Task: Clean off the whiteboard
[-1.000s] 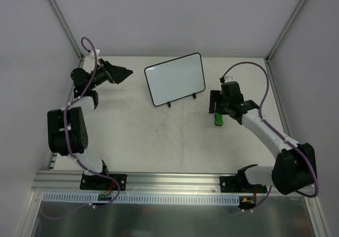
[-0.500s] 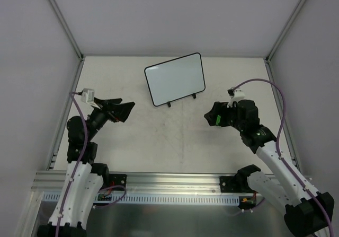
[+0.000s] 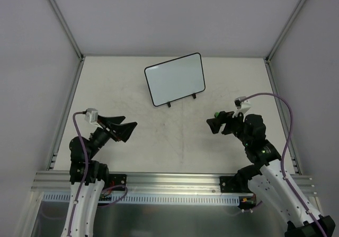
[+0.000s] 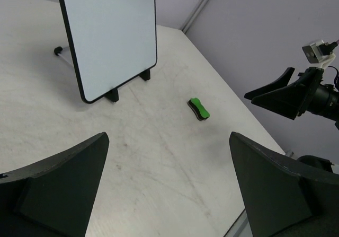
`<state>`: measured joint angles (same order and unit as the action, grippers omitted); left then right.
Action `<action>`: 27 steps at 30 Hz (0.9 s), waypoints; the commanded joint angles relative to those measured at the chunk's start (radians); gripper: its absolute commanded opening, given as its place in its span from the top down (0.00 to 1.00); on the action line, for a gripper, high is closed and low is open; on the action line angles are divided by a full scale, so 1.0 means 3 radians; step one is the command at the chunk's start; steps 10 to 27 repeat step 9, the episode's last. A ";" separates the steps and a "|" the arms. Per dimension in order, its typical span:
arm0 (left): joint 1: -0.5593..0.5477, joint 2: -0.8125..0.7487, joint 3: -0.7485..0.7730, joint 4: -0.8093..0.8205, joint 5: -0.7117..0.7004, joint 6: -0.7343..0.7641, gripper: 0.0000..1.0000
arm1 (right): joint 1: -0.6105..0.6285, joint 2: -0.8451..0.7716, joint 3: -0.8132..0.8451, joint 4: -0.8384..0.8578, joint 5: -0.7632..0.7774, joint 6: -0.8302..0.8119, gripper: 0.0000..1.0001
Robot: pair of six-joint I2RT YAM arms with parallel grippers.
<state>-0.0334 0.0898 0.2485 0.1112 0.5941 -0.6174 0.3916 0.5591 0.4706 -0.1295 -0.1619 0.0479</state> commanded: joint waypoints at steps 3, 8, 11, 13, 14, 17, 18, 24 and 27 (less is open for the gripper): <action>-0.0017 0.0120 -0.0077 -0.0054 0.0019 -0.0084 0.01 | 0.0019 -0.0079 -0.0055 0.0212 0.0064 0.0091 0.15; -0.0017 0.0227 -0.0036 -0.0059 0.0049 -0.0033 0.01 | 0.0019 -0.0079 -0.0050 0.0222 0.0064 0.0086 0.18; -0.0017 0.0227 -0.0036 -0.0059 0.0044 -0.0028 0.01 | 0.0019 -0.0069 -0.0050 0.0222 0.0059 0.0086 0.16; -0.0017 0.0227 -0.0036 -0.0059 0.0044 -0.0028 0.01 | 0.0019 -0.0069 -0.0050 0.0222 0.0059 0.0086 0.16; -0.0017 0.0227 -0.0036 -0.0059 0.0044 -0.0028 0.01 | 0.0019 -0.0069 -0.0050 0.0222 0.0059 0.0086 0.16; -0.0017 0.0227 -0.0036 -0.0059 0.0044 -0.0028 0.01 | 0.0019 -0.0069 -0.0050 0.0222 0.0059 0.0086 0.16; -0.0017 0.0227 -0.0036 -0.0059 0.0044 -0.0028 0.01 | 0.0019 -0.0069 -0.0050 0.0222 0.0059 0.0086 0.16; -0.0017 0.0227 -0.0036 -0.0059 0.0044 -0.0028 0.01 | 0.0019 -0.0069 -0.0050 0.0222 0.0059 0.0086 0.16; -0.0017 0.0227 -0.0036 -0.0059 0.0044 -0.0028 0.01 | 0.0019 -0.0069 -0.0050 0.0222 0.0059 0.0086 0.16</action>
